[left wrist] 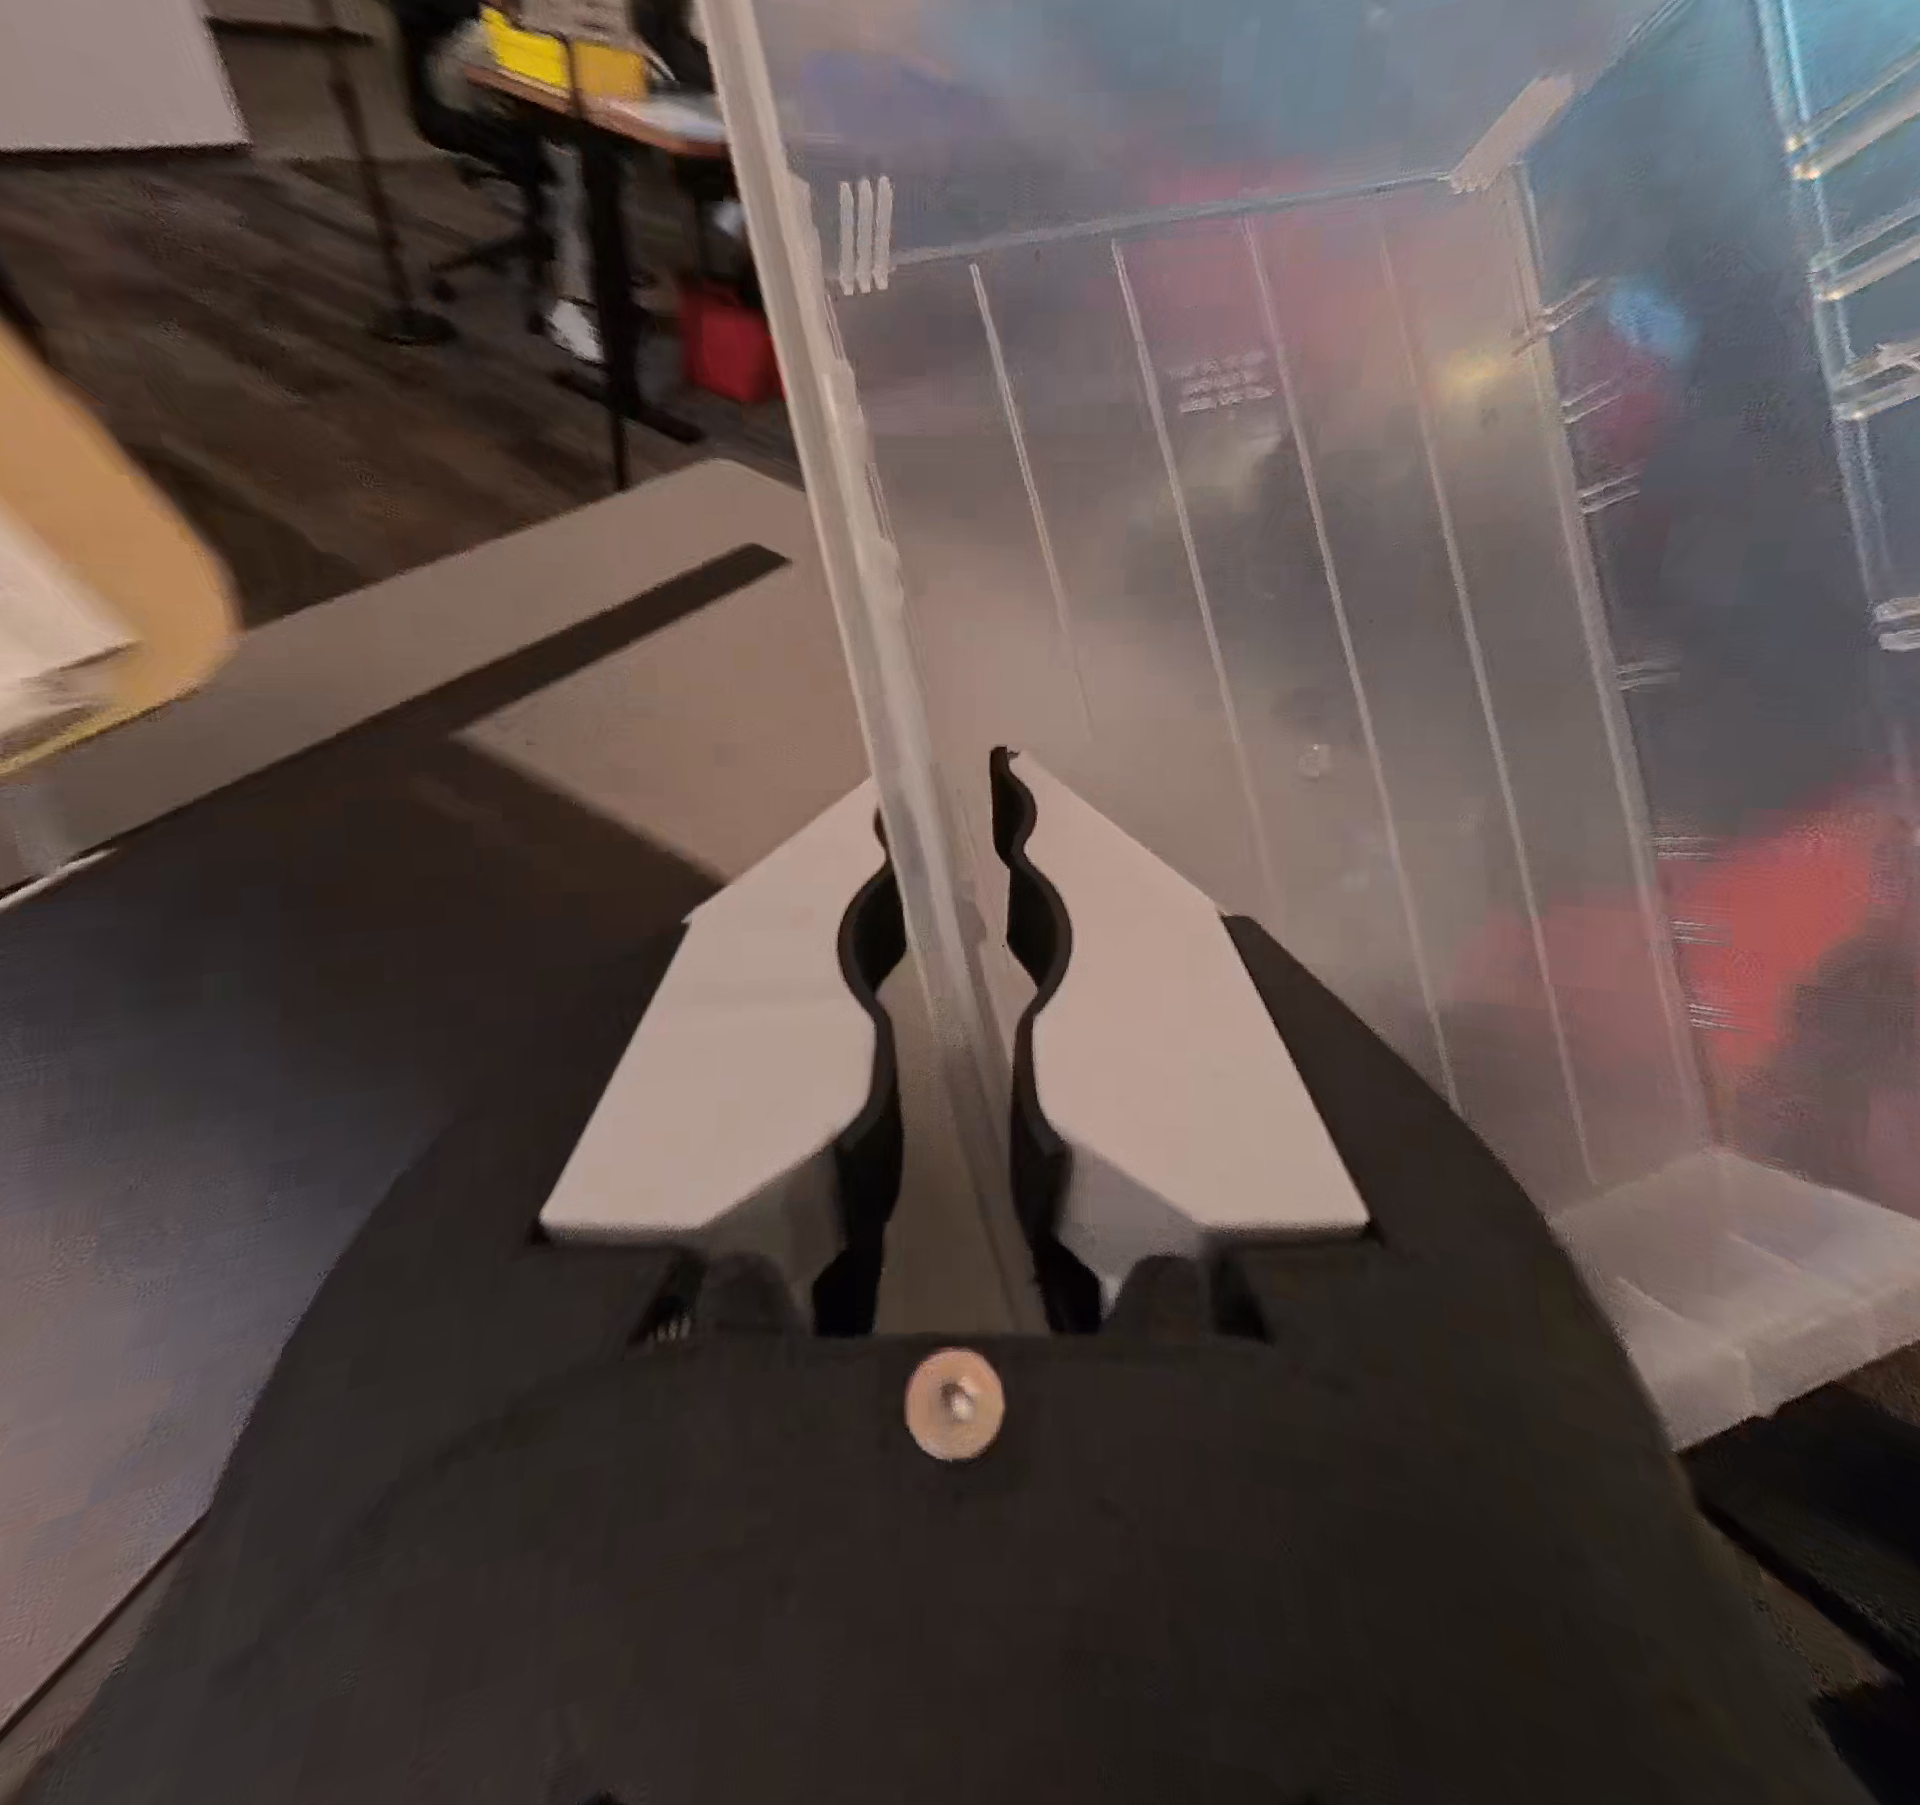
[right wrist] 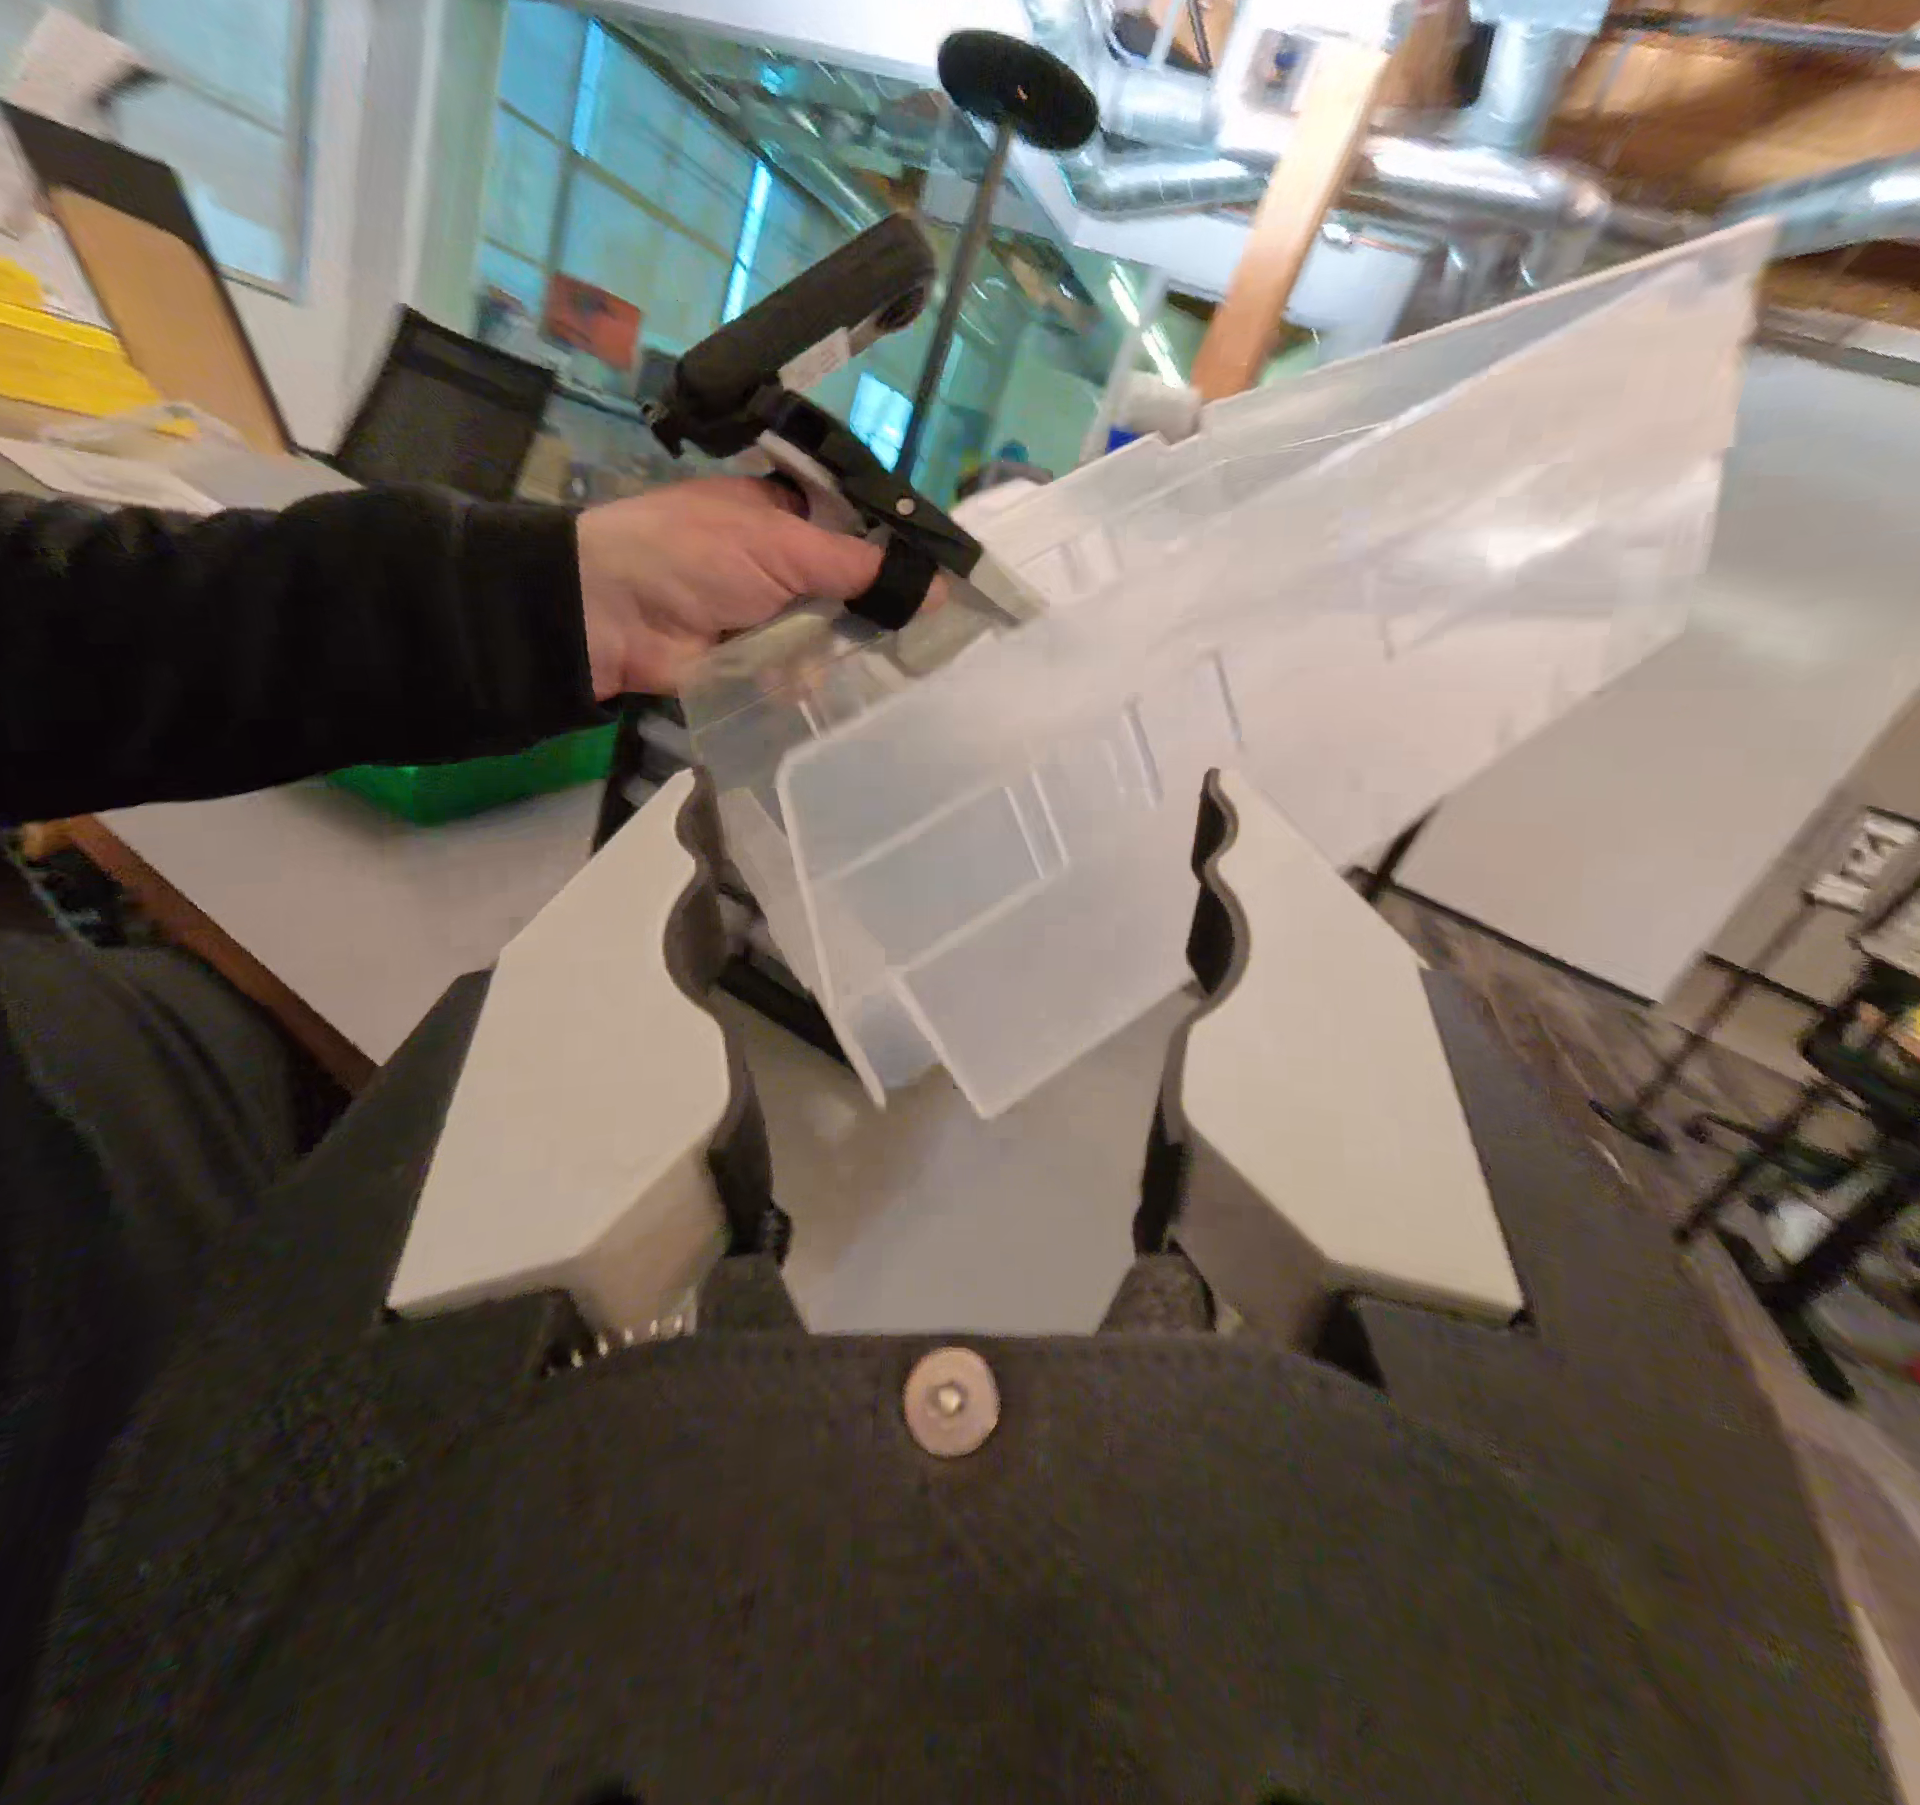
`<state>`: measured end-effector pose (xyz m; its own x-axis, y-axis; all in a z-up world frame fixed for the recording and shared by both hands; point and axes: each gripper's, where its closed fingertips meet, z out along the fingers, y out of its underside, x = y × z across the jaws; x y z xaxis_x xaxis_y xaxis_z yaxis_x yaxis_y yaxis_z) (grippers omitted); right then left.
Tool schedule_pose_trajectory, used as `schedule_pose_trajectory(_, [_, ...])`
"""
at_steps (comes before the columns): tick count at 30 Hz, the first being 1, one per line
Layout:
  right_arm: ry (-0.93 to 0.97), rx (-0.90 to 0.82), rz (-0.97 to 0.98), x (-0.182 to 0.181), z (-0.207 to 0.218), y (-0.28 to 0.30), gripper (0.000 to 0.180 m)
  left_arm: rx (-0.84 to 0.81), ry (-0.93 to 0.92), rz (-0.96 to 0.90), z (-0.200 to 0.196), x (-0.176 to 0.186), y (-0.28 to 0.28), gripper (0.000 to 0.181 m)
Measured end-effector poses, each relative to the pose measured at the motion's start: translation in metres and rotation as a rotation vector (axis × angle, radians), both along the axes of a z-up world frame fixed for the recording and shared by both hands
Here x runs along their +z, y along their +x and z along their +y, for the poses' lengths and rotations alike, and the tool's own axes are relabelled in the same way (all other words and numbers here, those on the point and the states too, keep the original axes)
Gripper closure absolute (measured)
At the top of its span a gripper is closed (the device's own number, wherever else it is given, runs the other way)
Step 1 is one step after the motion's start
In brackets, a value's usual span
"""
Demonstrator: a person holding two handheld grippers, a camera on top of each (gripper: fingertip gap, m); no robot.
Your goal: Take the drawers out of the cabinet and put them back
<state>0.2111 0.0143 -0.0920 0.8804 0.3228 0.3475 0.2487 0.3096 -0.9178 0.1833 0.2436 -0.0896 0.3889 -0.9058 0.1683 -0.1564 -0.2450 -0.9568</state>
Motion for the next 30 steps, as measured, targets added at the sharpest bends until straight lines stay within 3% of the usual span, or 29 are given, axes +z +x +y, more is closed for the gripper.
schedule_pose_trajectory(5, [-0.110,-0.283,0.067,-0.044,0.000,0.077,0.102,-0.112,0.029,0.148,-0.028,-0.047,0.114,0.169])
schedule_pose_trajectory(10, [-0.260,-0.344,0.262,-0.095,0.013,0.146,0.108,-0.160,-0.095,0.241,-0.028,-0.114,0.177,0.158])
schedule_pose_trajectory(15, [-0.398,-0.314,0.398,-0.145,0.045,0.192,0.111,-0.138,-0.181,0.296,-0.011,-0.158,0.201,0.140])
schedule_pose_trajectory(20, [-0.513,-0.287,0.462,-0.181,0.088,0.226,0.110,-0.112,-0.391,0.299,0.012,-0.202,0.211,0.117])
schedule_pose_trajectory(27, [-0.594,-0.250,0.467,-0.198,0.142,0.270,0.117,-0.060,-0.545,0.253,0.029,-0.238,0.228,0.085])
schedule_pose_trajectory(30, [-0.638,-0.257,0.428,-0.202,0.167,0.289,0.113,-0.011,-0.568,0.199,0.041,-0.242,0.235,0.083])
